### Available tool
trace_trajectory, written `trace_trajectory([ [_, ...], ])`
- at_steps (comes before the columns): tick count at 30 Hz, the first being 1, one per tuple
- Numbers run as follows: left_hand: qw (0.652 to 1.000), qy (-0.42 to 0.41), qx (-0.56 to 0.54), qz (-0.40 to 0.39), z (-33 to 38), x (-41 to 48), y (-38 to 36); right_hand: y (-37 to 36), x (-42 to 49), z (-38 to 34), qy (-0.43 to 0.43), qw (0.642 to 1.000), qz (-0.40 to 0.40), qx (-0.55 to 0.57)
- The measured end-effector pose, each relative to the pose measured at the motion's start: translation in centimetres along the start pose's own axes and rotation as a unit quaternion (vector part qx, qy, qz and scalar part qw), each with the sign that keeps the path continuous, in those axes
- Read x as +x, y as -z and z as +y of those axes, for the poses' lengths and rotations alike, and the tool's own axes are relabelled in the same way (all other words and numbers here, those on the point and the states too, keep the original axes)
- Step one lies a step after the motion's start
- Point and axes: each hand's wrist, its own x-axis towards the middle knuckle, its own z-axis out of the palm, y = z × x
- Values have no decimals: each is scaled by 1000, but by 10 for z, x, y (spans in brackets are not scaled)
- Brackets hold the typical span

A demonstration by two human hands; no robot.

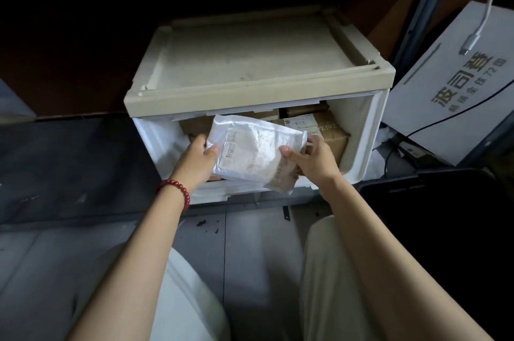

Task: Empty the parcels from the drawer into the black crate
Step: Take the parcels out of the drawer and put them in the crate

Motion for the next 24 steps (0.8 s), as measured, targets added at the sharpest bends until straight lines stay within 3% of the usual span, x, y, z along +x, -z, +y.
trace_trajectory([
  [2,999,2,6,50,1,1,-3,-1,1,1,-8,1000,20,-11],
  [6,978,-79,85,171,6,-2,-10,-3,3,4,-9,997,39,-60],
  [11,975,-103,121,158,9,-3,-13,0,4,7,-30,997,28,-70],
  [15,972,-111,138,157,8,-1,-11,0,6,8,-92,995,31,31],
  [18,970,-101,163,147,5,0,-10,1,6,8,-80,995,58,9],
  [24,974,-96,177,99,1,0,-7,-2,6,6,-75,995,29,57],
])
